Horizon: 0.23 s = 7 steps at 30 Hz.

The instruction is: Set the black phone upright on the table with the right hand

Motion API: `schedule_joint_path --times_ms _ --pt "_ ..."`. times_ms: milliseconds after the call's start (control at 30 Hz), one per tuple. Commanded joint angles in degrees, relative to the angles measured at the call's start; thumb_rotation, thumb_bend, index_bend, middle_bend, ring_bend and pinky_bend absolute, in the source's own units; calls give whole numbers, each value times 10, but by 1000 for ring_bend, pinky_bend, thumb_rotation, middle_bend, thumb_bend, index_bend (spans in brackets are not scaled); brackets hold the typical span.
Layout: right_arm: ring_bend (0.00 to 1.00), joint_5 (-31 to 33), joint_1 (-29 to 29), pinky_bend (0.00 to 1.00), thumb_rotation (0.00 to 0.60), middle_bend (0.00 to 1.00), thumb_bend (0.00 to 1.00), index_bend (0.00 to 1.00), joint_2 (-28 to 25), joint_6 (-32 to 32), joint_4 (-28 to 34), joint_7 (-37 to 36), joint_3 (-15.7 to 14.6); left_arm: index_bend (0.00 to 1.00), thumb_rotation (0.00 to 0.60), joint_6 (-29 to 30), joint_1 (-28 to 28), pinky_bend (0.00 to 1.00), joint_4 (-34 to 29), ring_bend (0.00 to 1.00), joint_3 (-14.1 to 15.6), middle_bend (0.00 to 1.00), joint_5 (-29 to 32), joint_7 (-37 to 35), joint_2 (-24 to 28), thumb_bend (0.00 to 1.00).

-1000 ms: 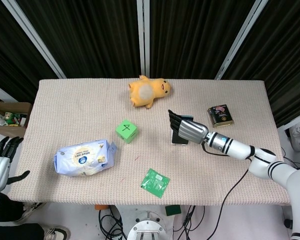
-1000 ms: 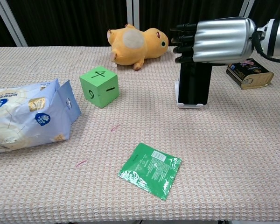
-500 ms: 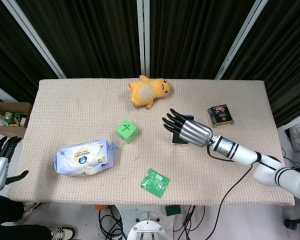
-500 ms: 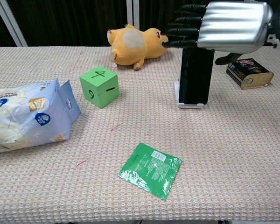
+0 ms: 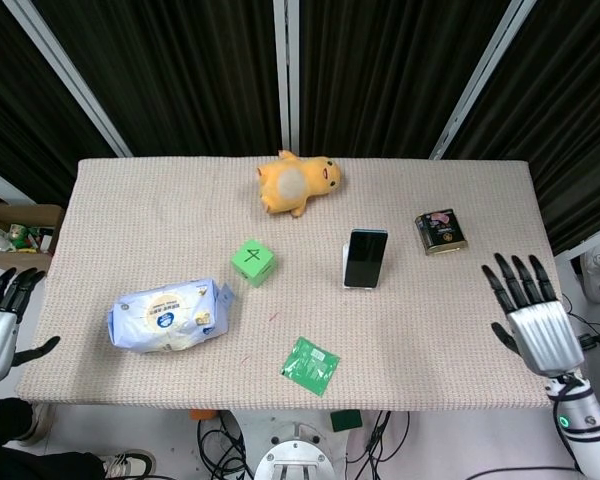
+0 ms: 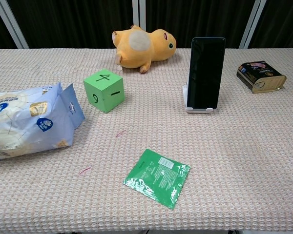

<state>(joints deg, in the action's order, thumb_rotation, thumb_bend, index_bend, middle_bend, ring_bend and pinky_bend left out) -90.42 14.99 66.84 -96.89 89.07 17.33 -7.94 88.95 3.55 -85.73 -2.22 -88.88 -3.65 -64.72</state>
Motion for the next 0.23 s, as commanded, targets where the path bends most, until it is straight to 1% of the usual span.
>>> schedule_joint_path --times_ms 33,100,233 --pt "0 75 -73 0 600 0 163 0 48 -2 -41 -99 -9 115 600 1 0 166 -1 35 2 104 -3 6 1 0" --pt "0 76 -83 0 600 0 162 0 67 3 -63 -117 -3 115 600 0 -1 165 -1 35 3 104 -2 6 2 0" --pt "0 67 -87 0 600 0 165 0 84 17 -82 -126 7 115 600 5 -5 165 3 35 5 105 -2 0 2 0"
